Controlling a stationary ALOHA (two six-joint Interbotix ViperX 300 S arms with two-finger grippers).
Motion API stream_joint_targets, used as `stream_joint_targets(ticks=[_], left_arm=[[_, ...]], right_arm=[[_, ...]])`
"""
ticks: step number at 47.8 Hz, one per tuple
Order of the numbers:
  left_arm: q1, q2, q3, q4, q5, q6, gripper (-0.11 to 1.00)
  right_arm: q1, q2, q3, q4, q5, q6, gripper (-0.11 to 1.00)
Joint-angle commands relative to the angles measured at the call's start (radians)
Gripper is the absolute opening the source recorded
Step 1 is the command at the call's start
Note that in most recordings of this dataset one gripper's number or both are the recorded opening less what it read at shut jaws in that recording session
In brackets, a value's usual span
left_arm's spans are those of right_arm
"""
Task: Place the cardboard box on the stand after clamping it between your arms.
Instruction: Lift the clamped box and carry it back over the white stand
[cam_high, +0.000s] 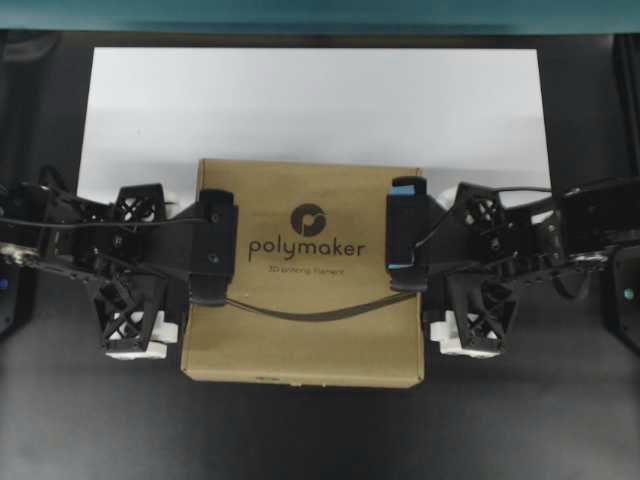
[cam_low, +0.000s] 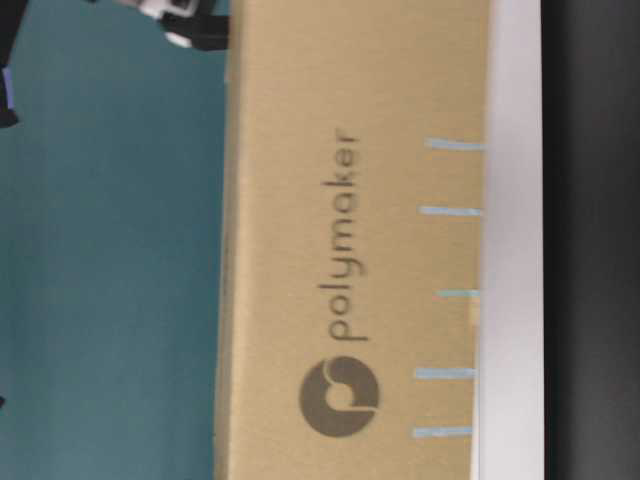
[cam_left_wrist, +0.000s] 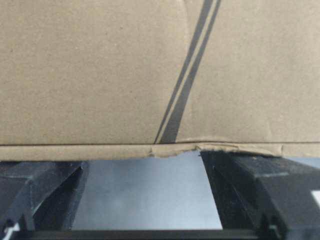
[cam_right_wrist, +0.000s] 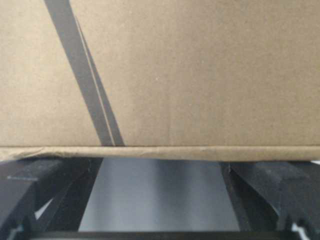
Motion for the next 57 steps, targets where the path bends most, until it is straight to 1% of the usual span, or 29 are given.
stream_joint_targets(ticks=[1,10,23,31,40,44,49,57], left_arm=[[0.046,0.009,-0.066,0.003,-0.020,0.002,0.80],[0.100,0.038,-0.074,0.003,-0.021,0.063,0.80],[0.186,0.061,-0.092,0.003,-0.020,0.155,0.80],[0.224,0.086,-0.124,0.003,-0.018,0.178,0.79],[0.282,0.123,-0.167,0.003,0.002,0.181,0.79],[0.311,0.137,-0.175,0.003,0.018,0.183,0.79],[0.344,0.147,-0.178,0.003,0.023,0.190,0.79],[0.393,0.158,-0.190,0.003,0.021,0.268,0.79]], right_arm=[[-0.026,0.018,-0.072,0.009,-0.023,-0.018,0.84],[-0.061,0.032,-0.077,0.015,-0.055,-0.100,0.84],[-0.147,0.046,-0.074,0.018,-0.067,-0.198,0.84],[-0.192,0.061,-0.091,0.038,-0.067,-0.258,0.84],[-0.233,0.086,-0.110,0.051,-0.066,-0.314,0.84],[-0.253,0.095,-0.124,0.072,-0.064,-0.336,0.84],[-0.281,0.110,-0.147,0.106,-0.063,-0.382,0.84],[-0.336,0.144,-0.170,0.170,-0.048,-0.463,0.84]])
